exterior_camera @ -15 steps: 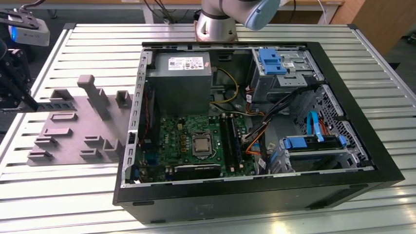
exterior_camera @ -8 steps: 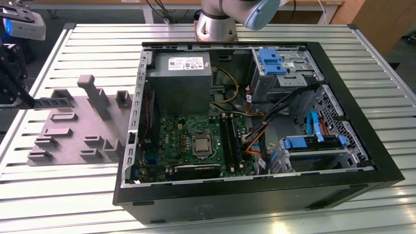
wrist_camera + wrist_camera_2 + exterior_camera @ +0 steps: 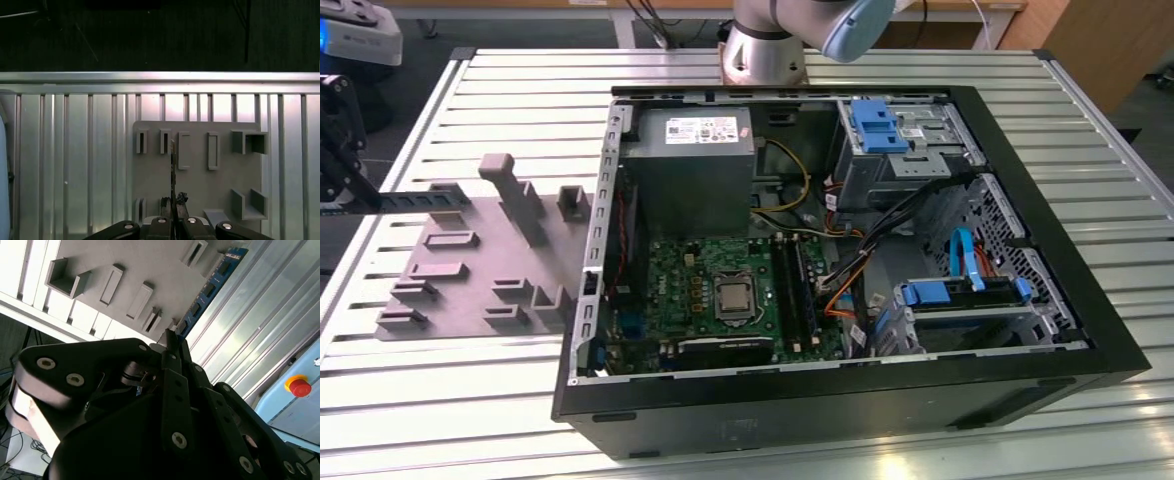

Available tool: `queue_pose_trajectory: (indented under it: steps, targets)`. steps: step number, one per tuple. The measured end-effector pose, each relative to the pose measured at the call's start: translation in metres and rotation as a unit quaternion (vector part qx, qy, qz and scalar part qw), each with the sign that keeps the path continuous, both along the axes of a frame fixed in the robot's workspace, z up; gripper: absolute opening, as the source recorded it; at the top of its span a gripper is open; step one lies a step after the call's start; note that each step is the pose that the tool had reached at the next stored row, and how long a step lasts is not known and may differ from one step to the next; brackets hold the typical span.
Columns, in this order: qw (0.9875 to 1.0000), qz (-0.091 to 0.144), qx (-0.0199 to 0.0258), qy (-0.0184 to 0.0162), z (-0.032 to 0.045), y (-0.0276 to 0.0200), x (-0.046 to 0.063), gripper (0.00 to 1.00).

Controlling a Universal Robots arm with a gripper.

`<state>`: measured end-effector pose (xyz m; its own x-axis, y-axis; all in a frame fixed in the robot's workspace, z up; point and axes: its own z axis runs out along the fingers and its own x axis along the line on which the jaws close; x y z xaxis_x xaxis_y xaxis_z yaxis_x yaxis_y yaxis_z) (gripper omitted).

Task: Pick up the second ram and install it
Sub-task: 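Pick up the second ram and move it above second insertion slot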

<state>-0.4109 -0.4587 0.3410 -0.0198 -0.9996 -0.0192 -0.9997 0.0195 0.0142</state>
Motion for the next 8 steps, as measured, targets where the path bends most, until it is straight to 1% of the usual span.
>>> queue_pose_trajectory:
  steps: [8]
  targets:
    - [1.0000, 0.000, 0.0000, 0.0000, 0.0136, 0.0000, 0.000, 0.14]
